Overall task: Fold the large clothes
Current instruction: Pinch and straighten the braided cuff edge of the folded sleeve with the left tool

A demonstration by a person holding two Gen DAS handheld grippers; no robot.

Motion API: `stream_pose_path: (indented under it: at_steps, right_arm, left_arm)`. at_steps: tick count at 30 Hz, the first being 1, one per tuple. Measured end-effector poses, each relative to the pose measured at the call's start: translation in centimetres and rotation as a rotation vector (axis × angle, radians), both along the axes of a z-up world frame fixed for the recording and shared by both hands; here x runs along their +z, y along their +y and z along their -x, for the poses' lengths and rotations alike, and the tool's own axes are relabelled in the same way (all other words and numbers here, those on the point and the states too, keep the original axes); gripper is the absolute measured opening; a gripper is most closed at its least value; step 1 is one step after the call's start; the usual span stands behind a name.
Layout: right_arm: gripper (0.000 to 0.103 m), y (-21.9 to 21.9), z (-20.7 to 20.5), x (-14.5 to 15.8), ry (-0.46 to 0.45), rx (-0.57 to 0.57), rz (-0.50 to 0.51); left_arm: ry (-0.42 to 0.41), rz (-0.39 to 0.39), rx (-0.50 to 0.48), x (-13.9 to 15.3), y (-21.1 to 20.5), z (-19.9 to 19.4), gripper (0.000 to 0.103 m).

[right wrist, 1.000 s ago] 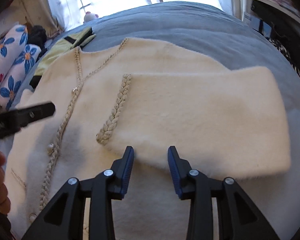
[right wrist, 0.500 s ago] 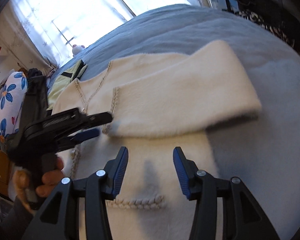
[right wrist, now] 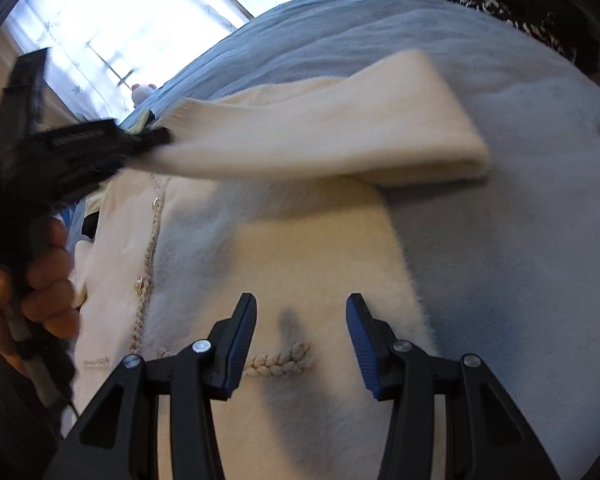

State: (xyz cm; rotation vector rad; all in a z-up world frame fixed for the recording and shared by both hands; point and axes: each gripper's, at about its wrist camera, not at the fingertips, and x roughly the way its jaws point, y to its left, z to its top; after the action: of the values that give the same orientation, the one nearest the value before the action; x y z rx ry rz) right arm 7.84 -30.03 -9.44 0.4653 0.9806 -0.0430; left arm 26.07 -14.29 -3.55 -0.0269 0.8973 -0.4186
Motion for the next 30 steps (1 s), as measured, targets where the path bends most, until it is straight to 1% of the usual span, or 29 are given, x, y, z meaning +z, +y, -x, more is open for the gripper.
stream_pose_path:
  at_steps: [3,5,6,8,9,10,12,13,14,15,17,20,22,24,27,30]
  right_arm:
    - [0.047,0.2,0.2,0.4,-0.013,0.0,0.04]
    - [0.047,0.4,0.0,0.2,-0.005,0.008,0.05]
    - [0.047,0.4,0.2,0.0,0.001,0.01,0.053]
    - [0.047,0.7,-0.1,-0.4,0.018,0.018,0.064]
    - [0.047,1.0,-0.4,-0.7,0.029,0.021,0.074]
    - [0.047,1.1,-0.7,-0.9,0.044,0.024,0.083]
    - [0.047,1.2,-1.1,-1.1,0.059,0.031,0.083]
    - [0.047,1.2,-1.4,-0.9,0.058,0.04,0.083]
    - [0.047,1.2,-1.7,-0.5,0.054,0.049,0.087]
    - [0.047,1.2,-1.9,-0.3,0.047,0.055,0.093]
    - [0.047,0.8,-2.7,1.0,0.02,0.063,0.112]
    - [0.047,-0.4,-4.7,2.3,-0.006,0.065,0.111]
    - [0.048,-1.5,-6.6,2.6,-0.018,0.061,0.091]
    - [0.049,-3.0,-9.2,2.3,-0.002,0.033,0.101]
    - [0.049,-5.4,-13.3,1.2,0.022,0.007,0.067]
    - [0.049,-7.6,-17.2,-0.3,0.055,-0.017,0.041]
  left_arm:
    - [-0.078,-0.025,0.094,2.1,4.8,-0.1,0.013]
    - [-0.088,-0.05,0.157,2.1,8.6,-0.2,0.013]
    - [-0.073,-0.066,0.191,1.4,10.5,-0.3,0.013]
    - [0.005,-0.089,0.233,-1.2,13.7,-0.8,0.015]
    - [0.054,-0.086,0.234,-2.5,15.1,-0.9,0.015]
    - [0.115,-0.089,0.234,-4.4,16.2,-1.0,0.016]
    - [0.199,-0.11,0.252,-7.1,17.8,-1.0,0.019]
    - [0.239,-0.096,0.256,-8.3,18.7,-1.0,0.023]
    - [0.255,-0.059,0.261,-8.8,19.6,-1.1,0.029]
    - [0.253,-0.027,0.271,-9.1,19.8,-1.1,0.032]
    - [0.249,0.027,0.286,-8.8,20.6,-1.6,0.042]
    - [0.237,0.077,0.277,-8.6,21.6,-3.2,0.049]
    - [0.235,0.071,0.263,-8.7,21.6,-4.4,0.05]
    - [0.24,0.047,0.254,-9.0,20.9,-5.6,0.05]
    - [0.269,0.039,0.23,-9.3,20.2,-7.5,0.05]
    - [0.291,0.038,0.219,-10.3,19.5,-9.3,0.05]
